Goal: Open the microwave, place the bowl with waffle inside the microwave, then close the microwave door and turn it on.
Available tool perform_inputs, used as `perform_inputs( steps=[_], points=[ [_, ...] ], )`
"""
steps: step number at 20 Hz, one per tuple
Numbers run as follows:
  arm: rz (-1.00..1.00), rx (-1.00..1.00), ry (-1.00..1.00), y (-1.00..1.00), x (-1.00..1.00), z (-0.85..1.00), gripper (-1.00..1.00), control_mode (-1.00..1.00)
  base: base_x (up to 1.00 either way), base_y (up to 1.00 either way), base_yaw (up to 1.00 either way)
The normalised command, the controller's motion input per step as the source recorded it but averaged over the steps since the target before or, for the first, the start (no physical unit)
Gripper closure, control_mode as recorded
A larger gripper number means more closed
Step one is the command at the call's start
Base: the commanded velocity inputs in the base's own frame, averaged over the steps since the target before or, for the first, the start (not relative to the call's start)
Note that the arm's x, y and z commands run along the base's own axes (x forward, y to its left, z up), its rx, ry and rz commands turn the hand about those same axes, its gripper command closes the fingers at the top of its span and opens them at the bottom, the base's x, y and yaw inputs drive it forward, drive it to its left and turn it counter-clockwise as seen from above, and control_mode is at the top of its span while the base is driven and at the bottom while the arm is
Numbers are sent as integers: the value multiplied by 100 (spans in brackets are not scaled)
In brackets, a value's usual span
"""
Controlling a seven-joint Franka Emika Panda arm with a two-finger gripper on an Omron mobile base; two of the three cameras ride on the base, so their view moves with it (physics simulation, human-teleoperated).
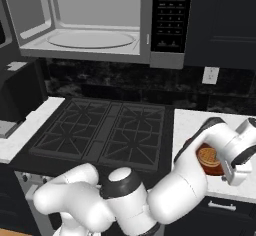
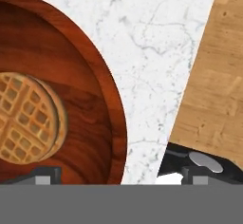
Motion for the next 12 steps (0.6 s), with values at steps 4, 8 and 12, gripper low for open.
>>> perform_inputs(
  steps=[4,8,12],
  points=[
    [0,0,0,0,14,-30,-100,-100,0,0,0],
    [0,0,0,0,19,-27,-100,-100,0,0,0],
    [0,0,0,0,14,-30,-100,-100,0,0,0]
  ],
)
